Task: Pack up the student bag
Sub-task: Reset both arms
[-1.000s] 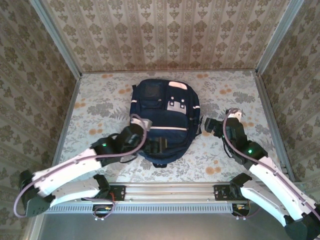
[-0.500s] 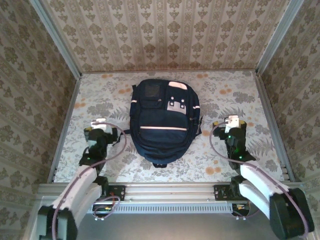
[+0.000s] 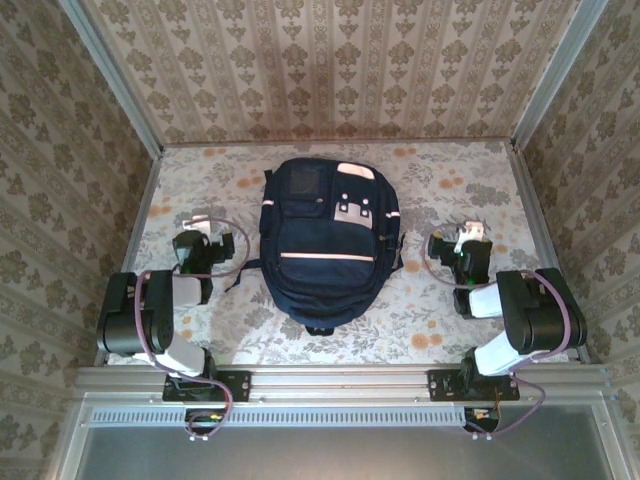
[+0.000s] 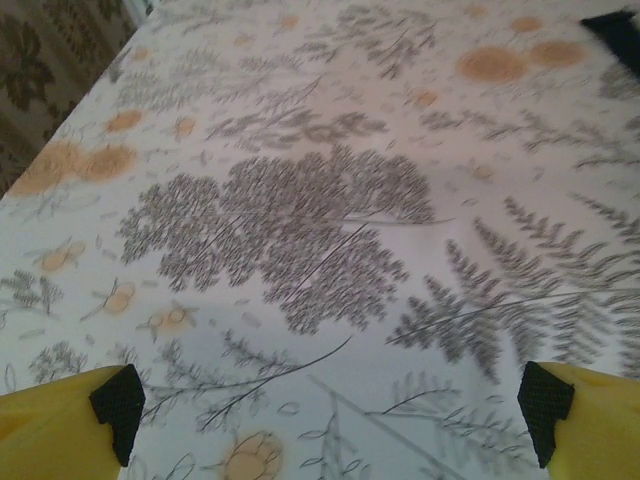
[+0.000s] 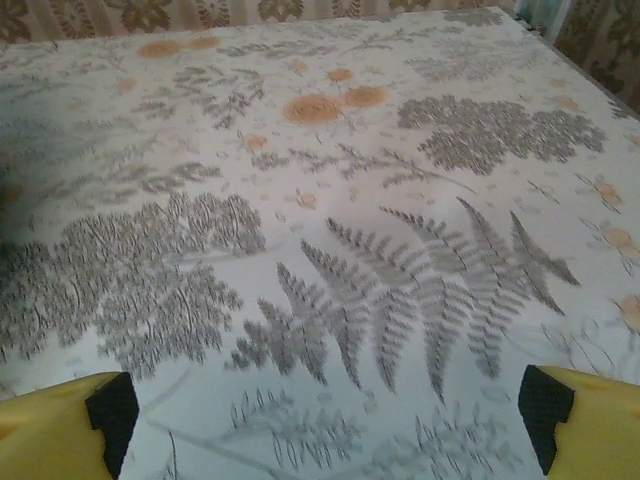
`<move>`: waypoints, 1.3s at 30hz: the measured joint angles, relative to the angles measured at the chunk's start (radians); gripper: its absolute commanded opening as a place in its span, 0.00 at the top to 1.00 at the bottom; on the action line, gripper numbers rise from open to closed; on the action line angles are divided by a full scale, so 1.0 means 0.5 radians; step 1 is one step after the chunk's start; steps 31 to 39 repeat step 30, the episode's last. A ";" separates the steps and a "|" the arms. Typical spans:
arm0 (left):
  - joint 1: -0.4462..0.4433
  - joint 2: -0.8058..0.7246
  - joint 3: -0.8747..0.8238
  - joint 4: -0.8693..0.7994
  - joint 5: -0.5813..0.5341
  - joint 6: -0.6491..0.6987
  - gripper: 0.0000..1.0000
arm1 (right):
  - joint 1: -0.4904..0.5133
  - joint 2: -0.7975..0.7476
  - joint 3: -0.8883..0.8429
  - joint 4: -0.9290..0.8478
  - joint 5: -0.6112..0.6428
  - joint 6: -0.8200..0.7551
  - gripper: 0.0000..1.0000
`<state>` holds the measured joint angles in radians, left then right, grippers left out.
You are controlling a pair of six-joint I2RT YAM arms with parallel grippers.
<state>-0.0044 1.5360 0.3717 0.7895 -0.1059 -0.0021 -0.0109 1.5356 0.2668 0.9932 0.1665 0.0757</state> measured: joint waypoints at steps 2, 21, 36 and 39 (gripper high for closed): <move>-0.008 0.014 0.004 0.022 0.005 0.008 0.00 | 0.018 0.002 0.163 -0.098 -0.020 -0.002 0.00; -0.044 0.014 0.021 0.098 0.063 0.060 0.00 | 0.072 -0.004 0.265 -0.224 -0.037 -0.047 0.00; -0.044 0.014 0.023 0.098 0.072 0.060 0.00 | 0.072 -0.004 0.265 -0.224 -0.037 -0.047 0.00; -0.044 0.014 0.023 0.098 0.072 0.060 0.00 | 0.072 -0.004 0.265 -0.224 -0.037 -0.047 0.00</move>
